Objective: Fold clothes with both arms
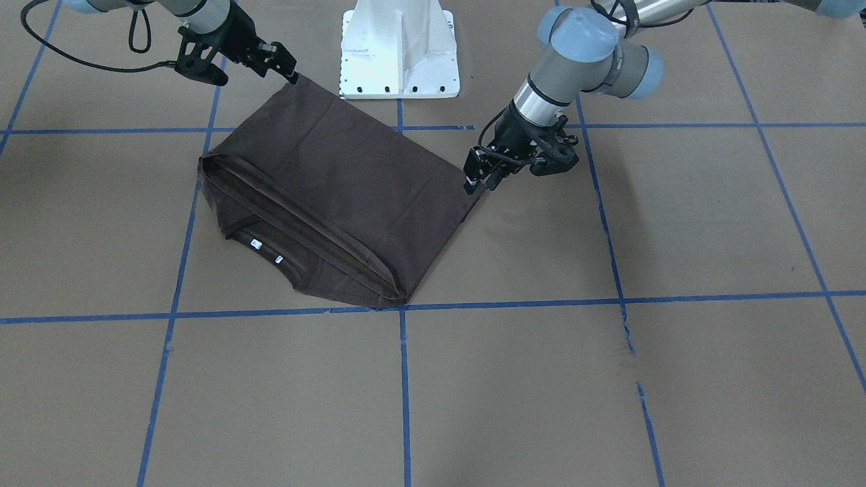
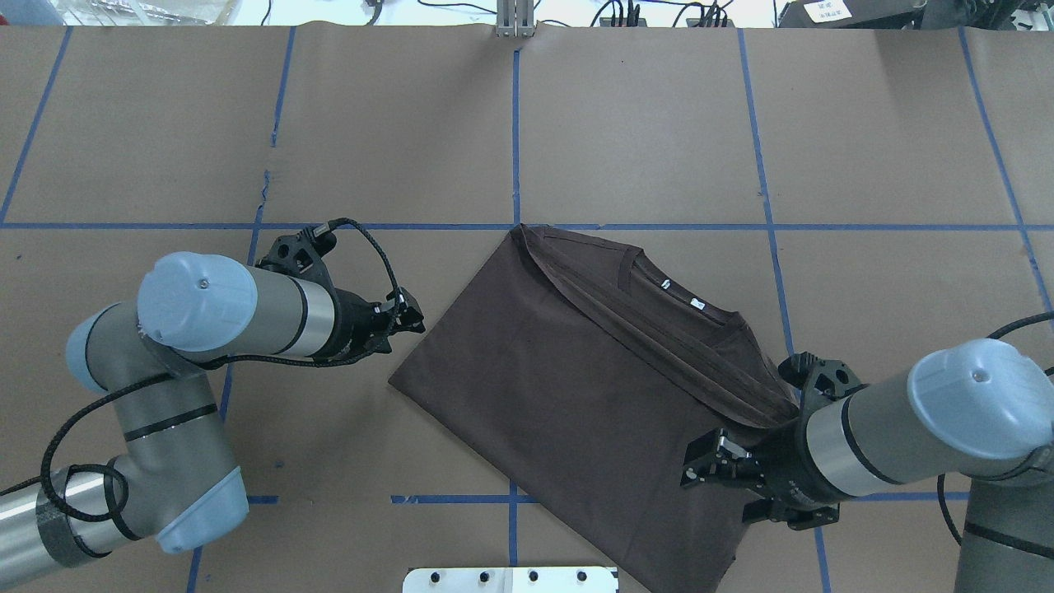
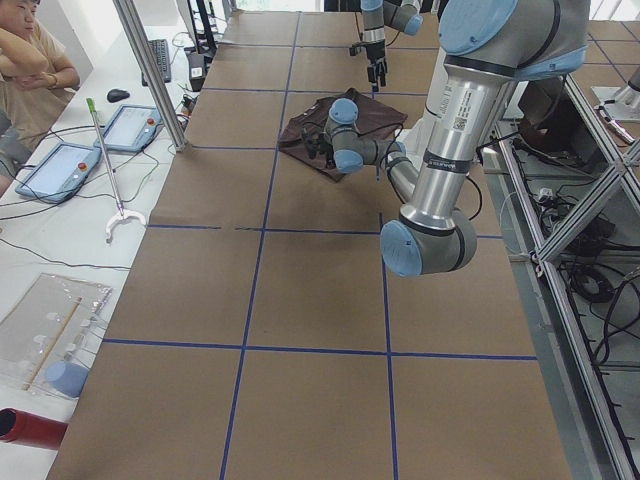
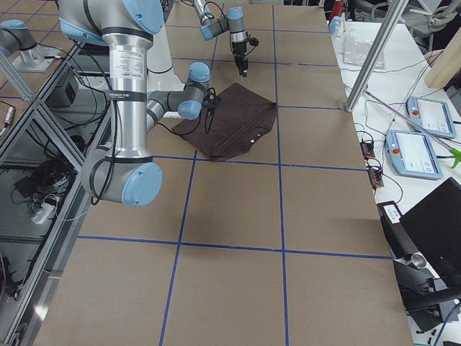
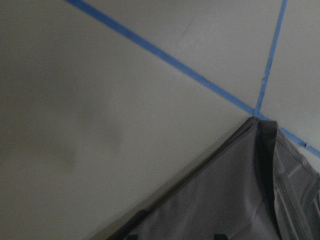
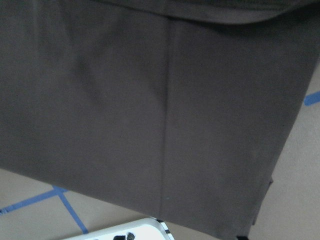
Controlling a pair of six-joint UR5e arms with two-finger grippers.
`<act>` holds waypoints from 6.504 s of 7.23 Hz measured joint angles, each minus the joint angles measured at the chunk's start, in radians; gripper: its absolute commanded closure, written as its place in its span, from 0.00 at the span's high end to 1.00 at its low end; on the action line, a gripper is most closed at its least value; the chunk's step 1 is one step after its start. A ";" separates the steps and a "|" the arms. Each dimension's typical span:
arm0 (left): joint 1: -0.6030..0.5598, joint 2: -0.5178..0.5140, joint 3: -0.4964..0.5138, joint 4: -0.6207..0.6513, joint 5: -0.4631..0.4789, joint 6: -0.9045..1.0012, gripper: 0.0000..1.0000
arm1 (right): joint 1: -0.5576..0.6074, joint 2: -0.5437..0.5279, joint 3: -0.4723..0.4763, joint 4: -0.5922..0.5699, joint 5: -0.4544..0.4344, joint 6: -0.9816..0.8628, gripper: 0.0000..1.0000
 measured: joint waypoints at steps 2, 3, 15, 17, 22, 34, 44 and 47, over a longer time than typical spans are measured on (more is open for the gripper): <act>0.066 -0.004 -0.001 0.089 0.023 -0.005 0.57 | 0.089 0.018 -0.015 0.003 -0.002 -0.001 1.00; 0.078 -0.005 0.004 0.101 0.025 -0.005 0.54 | 0.103 0.023 -0.018 0.004 -0.002 -0.001 1.00; 0.079 -0.020 0.046 0.110 0.028 0.007 0.00 | 0.111 0.019 -0.032 0.006 -0.002 0.001 1.00; 0.068 -0.031 0.041 0.131 0.027 0.006 0.00 | 0.111 0.023 -0.051 0.008 -0.003 0.000 1.00; 0.025 -0.049 0.031 0.192 0.025 0.059 0.58 | 0.112 0.027 -0.059 0.010 -0.004 -0.001 1.00; 0.067 -0.093 0.071 0.270 0.025 0.062 0.00 | 0.112 0.032 -0.058 0.010 -0.001 0.009 1.00; -0.338 -0.571 0.826 0.012 0.021 0.358 0.52 | 0.129 0.165 -0.092 0.008 -0.116 0.009 1.00; -0.364 -0.472 0.679 -0.027 -0.065 0.380 0.52 | 0.085 0.332 -0.239 -0.053 -0.199 -0.010 1.00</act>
